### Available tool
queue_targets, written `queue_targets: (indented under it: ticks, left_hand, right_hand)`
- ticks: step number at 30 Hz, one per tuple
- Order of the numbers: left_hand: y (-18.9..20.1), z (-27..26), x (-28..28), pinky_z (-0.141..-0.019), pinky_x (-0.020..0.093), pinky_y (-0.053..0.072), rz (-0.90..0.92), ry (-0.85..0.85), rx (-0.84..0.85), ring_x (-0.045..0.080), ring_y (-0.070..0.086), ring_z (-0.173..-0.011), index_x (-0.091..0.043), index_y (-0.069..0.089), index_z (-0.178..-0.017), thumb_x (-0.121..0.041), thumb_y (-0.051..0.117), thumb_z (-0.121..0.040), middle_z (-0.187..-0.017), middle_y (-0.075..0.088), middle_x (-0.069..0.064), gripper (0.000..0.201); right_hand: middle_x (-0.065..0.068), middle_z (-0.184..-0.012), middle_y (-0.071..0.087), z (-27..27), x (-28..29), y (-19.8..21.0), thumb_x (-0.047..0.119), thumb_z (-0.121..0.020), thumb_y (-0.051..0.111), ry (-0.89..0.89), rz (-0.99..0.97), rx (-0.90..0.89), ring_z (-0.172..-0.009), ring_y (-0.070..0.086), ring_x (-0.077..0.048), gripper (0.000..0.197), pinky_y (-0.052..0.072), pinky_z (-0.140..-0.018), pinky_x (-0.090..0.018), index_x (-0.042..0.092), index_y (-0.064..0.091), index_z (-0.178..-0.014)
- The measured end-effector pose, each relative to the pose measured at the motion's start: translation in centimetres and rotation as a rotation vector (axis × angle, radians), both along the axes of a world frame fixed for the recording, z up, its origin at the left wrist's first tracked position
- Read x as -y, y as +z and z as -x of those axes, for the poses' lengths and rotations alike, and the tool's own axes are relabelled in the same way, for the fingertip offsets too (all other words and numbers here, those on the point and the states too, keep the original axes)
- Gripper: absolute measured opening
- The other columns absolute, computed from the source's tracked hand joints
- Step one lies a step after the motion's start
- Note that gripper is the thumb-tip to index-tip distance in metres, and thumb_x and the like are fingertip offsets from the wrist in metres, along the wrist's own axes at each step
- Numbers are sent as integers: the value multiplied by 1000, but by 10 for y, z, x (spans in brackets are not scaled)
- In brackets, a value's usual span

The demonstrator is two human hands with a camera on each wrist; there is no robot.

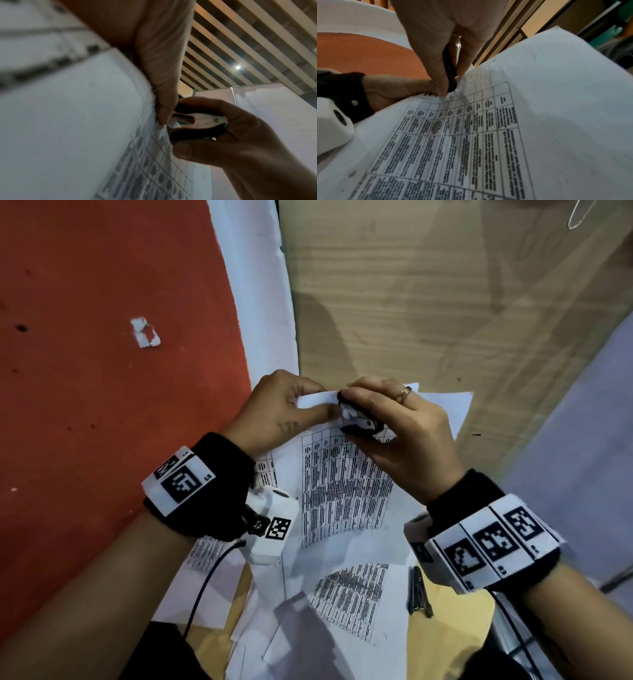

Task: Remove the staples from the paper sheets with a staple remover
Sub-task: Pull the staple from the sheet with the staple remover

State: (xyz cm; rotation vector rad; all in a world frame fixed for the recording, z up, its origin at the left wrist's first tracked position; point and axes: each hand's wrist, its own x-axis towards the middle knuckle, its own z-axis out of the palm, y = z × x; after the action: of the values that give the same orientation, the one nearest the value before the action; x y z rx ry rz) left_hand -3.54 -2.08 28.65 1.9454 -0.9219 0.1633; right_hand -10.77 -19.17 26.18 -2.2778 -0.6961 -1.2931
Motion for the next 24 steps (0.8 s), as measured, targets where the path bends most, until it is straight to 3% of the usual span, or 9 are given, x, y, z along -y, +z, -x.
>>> queue_targets:
  ticks: [4,6,8,10,13,16,19,24]
  left_hand:
    - [-3,-1,0,-59,28,30,12,-43,-110,11,42,-63,0,68,-74,-40,72,-73,-65,49,7,41]
    - [-4,-1,0,-63,31,33,37,-59,-153,13,46,-66,0,69,-77,-46,72,-70,-68,54,14,47]
    - [-5,0,1,-65,32,35,60,-62,-164,14,49,-68,-3,72,-79,-44,73,-69,-73,61,26,42]
    - [-6,-1,1,-66,31,37,64,-50,-149,12,51,-68,-7,73,-78,-42,73,-70,-77,63,30,35]
    - [-5,0,1,-63,30,33,43,-45,-139,11,46,-65,-8,71,-73,-36,73,-73,-64,53,20,28]
    - [-5,-1,1,-61,30,31,31,-49,-137,11,44,-63,-12,70,-68,-32,72,-74,-64,50,6,21]
    - [-4,0,1,-59,29,31,1,-42,-111,8,43,-61,-14,70,-65,-37,73,-71,-62,50,3,23]
    - [-4,1,3,-61,30,32,-3,-40,-111,11,43,-63,-7,71,-73,-49,68,-65,-64,50,6,42]
  right_hand:
    - [-13,-105,68,-4,2,-1,5,-74,71,-21,49,38,-89,68,-29,29,54,-72,-39,1,70,-103]
    - [-11,-104,69,-4,2,-1,6,-73,72,-42,80,35,-88,68,-28,29,54,-69,-38,2,70,-102]
    - [-10,-104,69,-4,2,0,9,-74,72,-50,96,29,-87,68,-27,29,55,-66,-37,3,71,-102]
    - [-11,-104,69,-5,3,-1,10,-75,70,-35,99,18,-87,68,-28,28,56,-66,-39,3,71,-102]
    - [-12,-103,70,-6,3,-1,10,-75,69,-15,109,14,-86,69,-30,27,57,-65,-42,2,71,-101]
    - [-12,-102,70,-6,3,-1,9,-73,71,-24,113,12,-86,69,-29,27,57,-66,-41,3,71,-99]
    - [-12,-102,70,-7,4,-1,11,-74,69,-28,111,3,-86,69,-29,26,57,-67,-40,4,71,-99]
    - [-10,-101,70,-8,4,-2,10,-74,71,-47,127,-1,-85,69,-29,25,56,-64,-41,5,72,-99]
